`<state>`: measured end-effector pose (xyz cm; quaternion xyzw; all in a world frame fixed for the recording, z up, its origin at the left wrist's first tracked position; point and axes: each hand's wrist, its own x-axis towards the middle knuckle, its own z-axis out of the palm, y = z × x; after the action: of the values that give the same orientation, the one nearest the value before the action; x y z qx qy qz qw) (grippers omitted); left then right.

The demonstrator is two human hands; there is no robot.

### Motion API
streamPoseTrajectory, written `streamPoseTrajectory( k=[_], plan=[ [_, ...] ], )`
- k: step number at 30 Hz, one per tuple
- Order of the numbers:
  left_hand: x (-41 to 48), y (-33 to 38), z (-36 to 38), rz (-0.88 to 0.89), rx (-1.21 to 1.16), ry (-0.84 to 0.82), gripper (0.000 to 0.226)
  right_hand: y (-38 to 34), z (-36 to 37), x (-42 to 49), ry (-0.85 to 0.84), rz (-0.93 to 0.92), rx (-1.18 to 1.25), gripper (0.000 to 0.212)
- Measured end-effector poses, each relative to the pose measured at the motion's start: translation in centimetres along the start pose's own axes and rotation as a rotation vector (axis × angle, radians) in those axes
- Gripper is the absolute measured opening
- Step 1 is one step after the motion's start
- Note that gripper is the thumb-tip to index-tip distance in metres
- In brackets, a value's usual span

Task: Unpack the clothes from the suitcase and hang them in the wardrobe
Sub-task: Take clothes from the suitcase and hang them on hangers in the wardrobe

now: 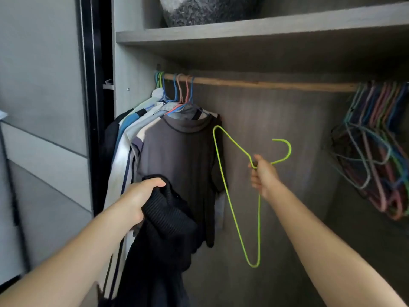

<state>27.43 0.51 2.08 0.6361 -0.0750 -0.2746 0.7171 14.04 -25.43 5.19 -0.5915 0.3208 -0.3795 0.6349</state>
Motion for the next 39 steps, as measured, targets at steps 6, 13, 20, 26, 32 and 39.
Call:
streamPoseTrajectory(
  k=[6,13,20,26,32,39],
  plan=[
    [-1.4,-0.9,-3.1,-0.024,0.097,0.059,0.027,-4.3,5.7,-8.3,-0.489,-0.047,0.44,0.033],
    [-2.8,-1.2,-4.8,-0.028,0.074,0.123,0.027,-5.0,11.5,-13.5,-0.494,-0.127,0.684,0.036],
    [-4.3,-0.5,-7.8,-0.021,-0.203,0.253,0.015,4.5,14.4,-16.1,-0.631,0.002,0.343,0.034],
    [-4.6,-0.6,-11.8,-0.055,-0.361,0.383,0.024,8.4,14.0,-16.0,-0.827,-0.237,-0.23,0.036],
    [-5.5,-0.1,-15.8,-0.063,-0.555,0.399,0.01,9.6,14.0,-14.4,-0.889,-0.36,-0.58,0.023],
    [-6.3,-0.6,-21.2,-0.102,-0.511,0.285,0.061,9.5,15.8,-14.4,-1.085,-0.372,-0.693,0.02]
  ],
)
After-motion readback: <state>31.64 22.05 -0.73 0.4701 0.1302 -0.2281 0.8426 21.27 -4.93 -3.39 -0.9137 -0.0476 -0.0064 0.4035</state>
